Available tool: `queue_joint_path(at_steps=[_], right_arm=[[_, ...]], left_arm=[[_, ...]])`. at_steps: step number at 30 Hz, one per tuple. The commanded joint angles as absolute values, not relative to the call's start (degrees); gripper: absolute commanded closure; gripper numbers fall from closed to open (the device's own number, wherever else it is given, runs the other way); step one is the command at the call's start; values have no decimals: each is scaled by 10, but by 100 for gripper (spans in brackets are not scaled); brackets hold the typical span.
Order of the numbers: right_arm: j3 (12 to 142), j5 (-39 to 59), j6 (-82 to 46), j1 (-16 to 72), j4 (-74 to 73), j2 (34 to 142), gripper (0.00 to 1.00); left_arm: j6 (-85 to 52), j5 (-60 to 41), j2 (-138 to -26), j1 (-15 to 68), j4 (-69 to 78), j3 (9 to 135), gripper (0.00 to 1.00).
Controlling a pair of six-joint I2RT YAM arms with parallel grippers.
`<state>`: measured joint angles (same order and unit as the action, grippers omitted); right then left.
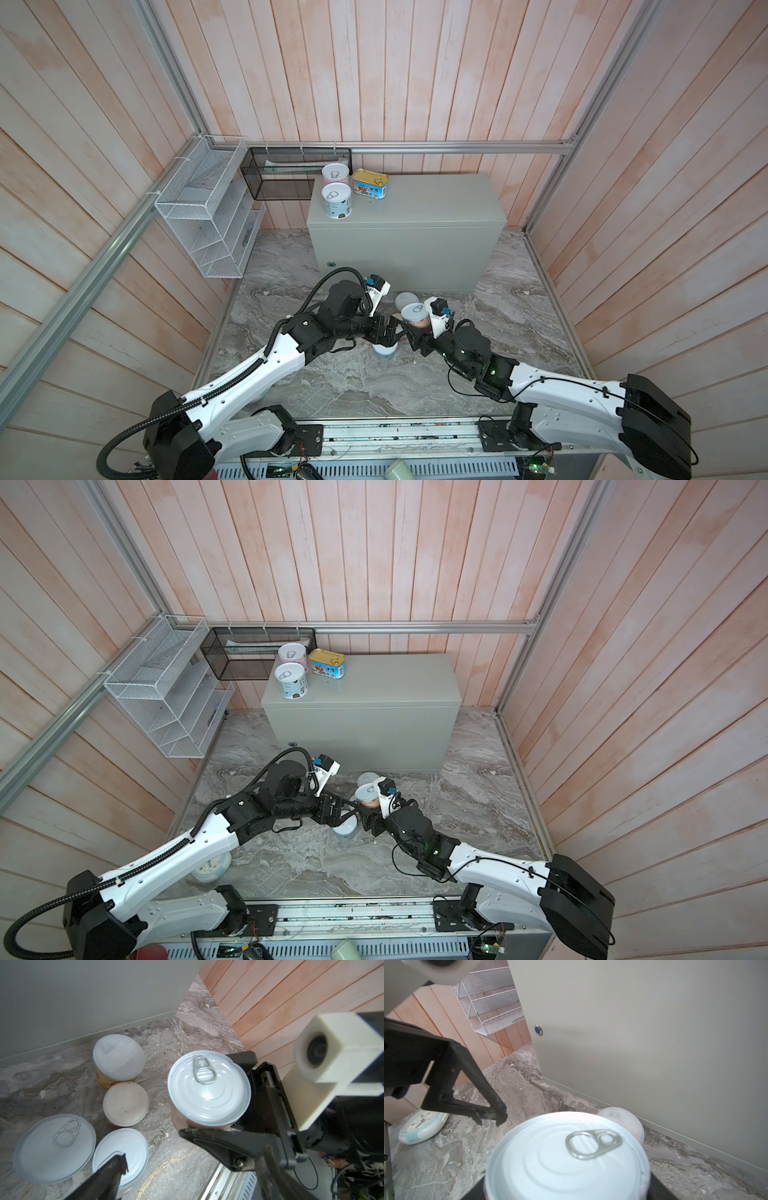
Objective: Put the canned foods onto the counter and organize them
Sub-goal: 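Close the right gripper on the can while the left gripper opens, then raise the can with the right gripper toward the cabinet top while the left gripper withdraws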
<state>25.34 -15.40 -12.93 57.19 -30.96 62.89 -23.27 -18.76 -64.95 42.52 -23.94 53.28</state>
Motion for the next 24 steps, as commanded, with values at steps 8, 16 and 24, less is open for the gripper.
queue_joint_path(at_steps=[8, 16, 24], right_arm=[[343, -169, -147, 570, -305, 627, 41], [344, -163, -185, 570, -316, 624, 41], [367, -152, -204, 570, -283, 620, 41]], left_arm=[[-254, -86, -556, 411, -231, 476, 0], [-234, -6, -518, 411, -229, 446, 0], [-247, 58, -441, 411, -185, 394, 0]])
